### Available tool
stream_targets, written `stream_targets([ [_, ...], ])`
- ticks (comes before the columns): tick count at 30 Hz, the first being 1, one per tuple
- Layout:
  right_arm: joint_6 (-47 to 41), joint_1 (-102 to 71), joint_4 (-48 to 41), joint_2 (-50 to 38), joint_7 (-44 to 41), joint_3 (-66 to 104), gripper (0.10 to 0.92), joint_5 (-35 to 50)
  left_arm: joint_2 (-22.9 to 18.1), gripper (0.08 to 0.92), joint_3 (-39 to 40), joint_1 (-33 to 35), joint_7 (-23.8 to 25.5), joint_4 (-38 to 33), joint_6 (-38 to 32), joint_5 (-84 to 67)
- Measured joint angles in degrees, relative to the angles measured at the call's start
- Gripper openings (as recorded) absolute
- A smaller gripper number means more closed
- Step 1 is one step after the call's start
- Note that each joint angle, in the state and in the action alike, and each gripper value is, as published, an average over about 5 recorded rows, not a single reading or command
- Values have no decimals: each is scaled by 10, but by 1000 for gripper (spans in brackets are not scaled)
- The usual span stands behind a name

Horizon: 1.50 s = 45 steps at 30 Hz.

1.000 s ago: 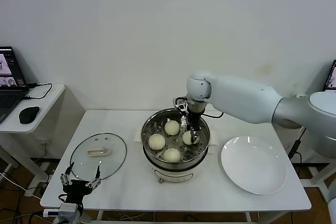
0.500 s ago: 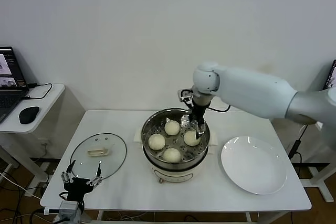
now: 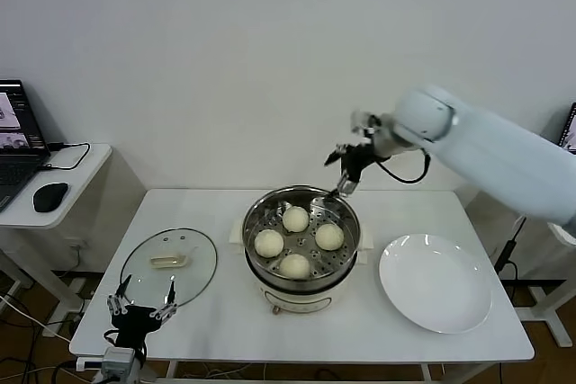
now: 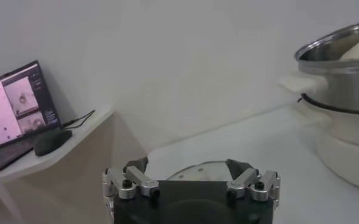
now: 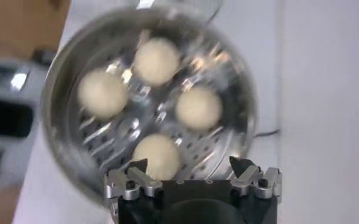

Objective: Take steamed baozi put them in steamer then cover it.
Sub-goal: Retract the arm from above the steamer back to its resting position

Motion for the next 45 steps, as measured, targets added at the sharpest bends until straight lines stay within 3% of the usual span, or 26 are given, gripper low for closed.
stream_targets([
  [9, 52, -231, 114, -105, 241, 254, 823, 74, 13, 823, 9, 2, -17, -8, -10, -25],
  [17, 101, -497, 187, -93, 369, 520, 823, 96, 26, 823, 4, -14, -21, 1, -17, -40],
  [32, 191, -891, 270, 109, 430, 829, 823, 53, 63, 823, -6, -52, -8, 40, -44, 28],
  [45, 229, -1034, 296, 201, 437, 904, 823, 31, 151, 823, 40, -98, -38, 119, -96, 334],
])
